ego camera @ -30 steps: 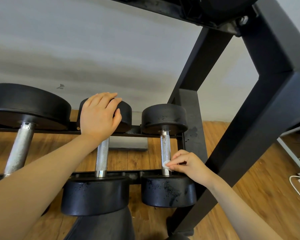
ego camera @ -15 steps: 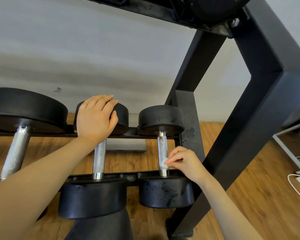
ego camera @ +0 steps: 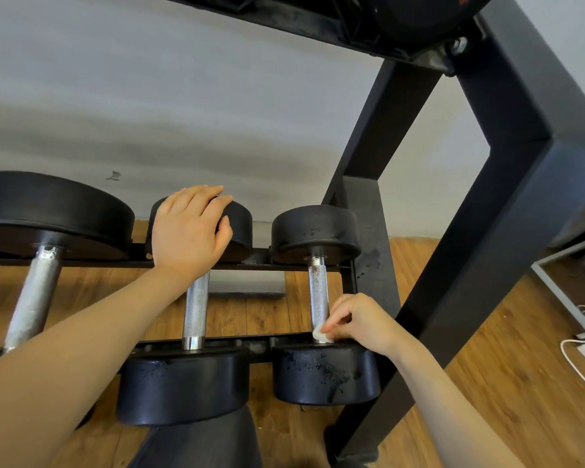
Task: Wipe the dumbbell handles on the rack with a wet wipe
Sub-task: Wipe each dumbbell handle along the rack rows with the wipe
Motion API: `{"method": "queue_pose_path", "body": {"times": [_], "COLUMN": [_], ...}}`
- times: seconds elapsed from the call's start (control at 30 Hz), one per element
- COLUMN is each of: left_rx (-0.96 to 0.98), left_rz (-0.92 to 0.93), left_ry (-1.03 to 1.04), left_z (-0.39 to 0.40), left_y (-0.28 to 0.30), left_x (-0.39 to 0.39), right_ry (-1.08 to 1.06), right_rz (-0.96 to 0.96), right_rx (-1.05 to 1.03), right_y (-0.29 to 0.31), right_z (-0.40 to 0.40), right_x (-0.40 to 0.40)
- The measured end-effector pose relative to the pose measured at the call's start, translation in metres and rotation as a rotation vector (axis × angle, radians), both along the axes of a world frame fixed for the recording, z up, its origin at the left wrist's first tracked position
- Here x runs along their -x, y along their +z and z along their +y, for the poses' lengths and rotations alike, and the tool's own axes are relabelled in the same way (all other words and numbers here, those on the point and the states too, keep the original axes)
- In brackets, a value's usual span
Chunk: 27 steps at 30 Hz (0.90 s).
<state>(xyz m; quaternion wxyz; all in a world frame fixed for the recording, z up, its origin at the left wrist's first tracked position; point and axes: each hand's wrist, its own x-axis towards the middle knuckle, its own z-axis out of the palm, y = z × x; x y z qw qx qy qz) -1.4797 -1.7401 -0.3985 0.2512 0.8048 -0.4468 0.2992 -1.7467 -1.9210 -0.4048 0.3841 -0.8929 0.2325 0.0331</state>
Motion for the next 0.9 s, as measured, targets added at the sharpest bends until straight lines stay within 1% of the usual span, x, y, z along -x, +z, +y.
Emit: {"method": "queue_pose_path", "body": {"times": [0.13,0.2,0.37,0.43,0.5,0.53,0.6,0.67,0.77,0.83,0.9], "left_rx": [-0.017,-0.032,-0.064,-0.055,-0.042,-0.054,-0.122,-0.175,-0.225,-0.25,-0.234], "left_rz": [0.021,0.034,0.08,0.106,0.143,0.161,0.188,0.216,0.205,0.162,0.126], "left_ry": [0.008,0.015,0.02,0.044,0.061,0.062,0.054,0.03,0.017,0.059,0.115], "left_z": [0.001,0.002,0.005,0.008,0.015,0.02,0.034,0.048,0.072,0.09,0.11], "left_y": [0.002,0.003,0.005,0.002,-0.005,-0.008,-0.014,-0.016,-0.011,-0.007,-0.005], "left_x": [0.002,0.004,0.009,0.015,0.022,0.025,0.031,0.033,0.03,0.024,0.015], "right_ry": [-0.18,-0.179,-0.083,-0.134,-0.212,-0.23,-0.23,-0.202,-0.194,-0.203,-0.214], "right_rz": [-0.184,-0.2,-0.178,-0.225,-0.324,-0.369,-0.377,-0.351,-0.411,-0.458,-0.495], "right_rx": [0.11,0.127,0.219,0.261,0.259,0.268,0.307,0.29,0.209,0.182,0.154], "right_y": [-0.004,-0.004,0.0,0.002,0.006,0.007,0.006,0.006,0.003,0.002,0.0], "right_z": [0.009,0.011,0.014,0.021,0.033,0.039,0.049,0.061,0.084,0.101,0.117], "right_x": [-0.008,-0.009,-0.009,-0.015,-0.025,-0.031,-0.045,-0.06,-0.088,-0.108,-0.126]}}
